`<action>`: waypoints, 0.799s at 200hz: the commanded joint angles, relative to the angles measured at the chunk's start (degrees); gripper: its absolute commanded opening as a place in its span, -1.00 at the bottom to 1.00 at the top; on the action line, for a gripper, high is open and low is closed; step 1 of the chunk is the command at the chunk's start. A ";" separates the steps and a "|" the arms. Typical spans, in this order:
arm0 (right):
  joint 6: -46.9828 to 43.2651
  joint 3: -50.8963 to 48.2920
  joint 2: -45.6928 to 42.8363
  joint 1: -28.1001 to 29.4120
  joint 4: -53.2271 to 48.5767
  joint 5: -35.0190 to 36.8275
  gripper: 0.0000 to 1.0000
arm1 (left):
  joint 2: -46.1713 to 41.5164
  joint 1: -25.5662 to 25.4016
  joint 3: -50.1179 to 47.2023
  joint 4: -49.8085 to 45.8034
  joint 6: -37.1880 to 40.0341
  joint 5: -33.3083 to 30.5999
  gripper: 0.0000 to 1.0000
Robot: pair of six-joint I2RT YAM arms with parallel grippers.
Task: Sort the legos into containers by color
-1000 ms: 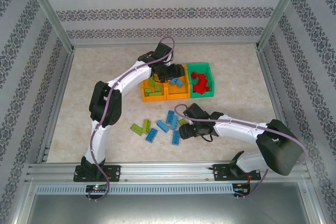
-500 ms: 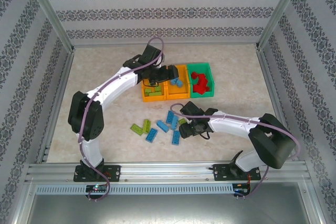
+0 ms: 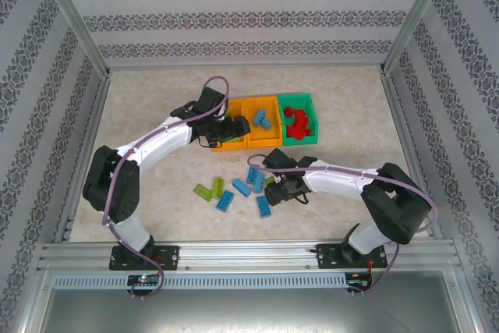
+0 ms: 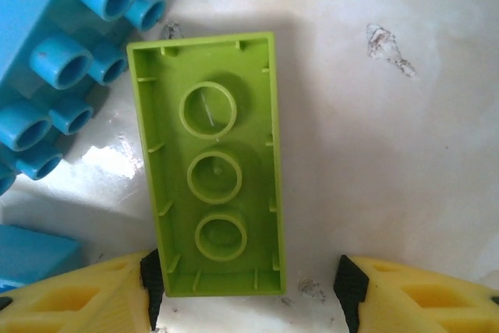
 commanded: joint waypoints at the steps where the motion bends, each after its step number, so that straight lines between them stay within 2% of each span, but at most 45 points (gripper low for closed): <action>1: -3.09 2.15 3.89 0.75 9.71 0.29 0.18 | -3.74 1.18 -3.73 2.73 -1.51 -1.80 0.70; 117: -4.68 6.94 7.88 1.67 8.28 1.04 0.11 | -15.35 5.66 -16.10 1.72 -2.01 -4.19 0.75; 160: -4.34 7.92 8.54 1.76 8.01 2.26 0.00 | -16.96 6.87 -17.71 1.65 -1.90 -3.93 0.75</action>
